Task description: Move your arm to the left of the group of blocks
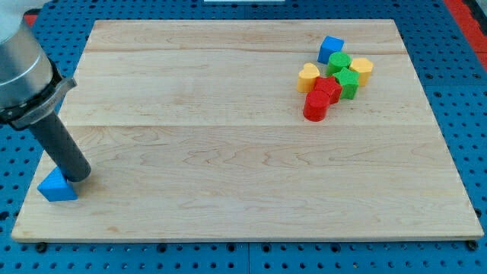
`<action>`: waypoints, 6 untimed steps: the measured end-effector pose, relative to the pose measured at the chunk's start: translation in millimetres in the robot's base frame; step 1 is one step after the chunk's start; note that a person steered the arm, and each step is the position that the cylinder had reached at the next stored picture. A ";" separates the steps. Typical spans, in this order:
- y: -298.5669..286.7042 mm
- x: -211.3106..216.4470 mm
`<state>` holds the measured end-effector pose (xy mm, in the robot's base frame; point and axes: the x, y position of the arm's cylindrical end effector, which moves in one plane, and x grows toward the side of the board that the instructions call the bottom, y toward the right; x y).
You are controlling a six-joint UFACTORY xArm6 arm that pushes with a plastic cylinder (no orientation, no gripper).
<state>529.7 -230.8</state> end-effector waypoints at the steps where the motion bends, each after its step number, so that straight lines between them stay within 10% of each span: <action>1: -7.7 -4.4; 6: 24.4 -62.6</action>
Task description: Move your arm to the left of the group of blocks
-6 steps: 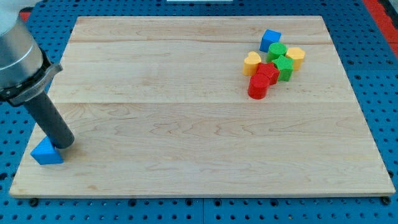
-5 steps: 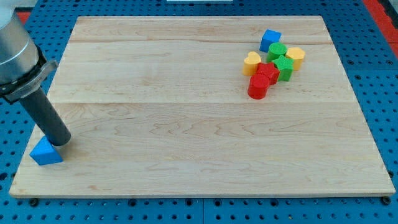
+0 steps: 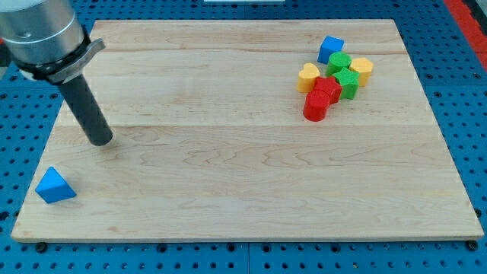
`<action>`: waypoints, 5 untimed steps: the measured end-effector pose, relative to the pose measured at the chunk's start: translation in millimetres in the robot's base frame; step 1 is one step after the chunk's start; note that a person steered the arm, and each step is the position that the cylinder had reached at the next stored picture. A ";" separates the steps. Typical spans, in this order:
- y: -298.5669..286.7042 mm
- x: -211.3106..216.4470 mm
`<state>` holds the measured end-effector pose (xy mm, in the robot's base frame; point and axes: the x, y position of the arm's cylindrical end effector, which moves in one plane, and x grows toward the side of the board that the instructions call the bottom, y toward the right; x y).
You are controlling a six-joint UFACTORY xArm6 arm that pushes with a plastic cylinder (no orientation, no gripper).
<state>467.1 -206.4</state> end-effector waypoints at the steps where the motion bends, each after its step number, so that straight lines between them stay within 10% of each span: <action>1: 8.1 -14.8; 5: 92.9 -81.2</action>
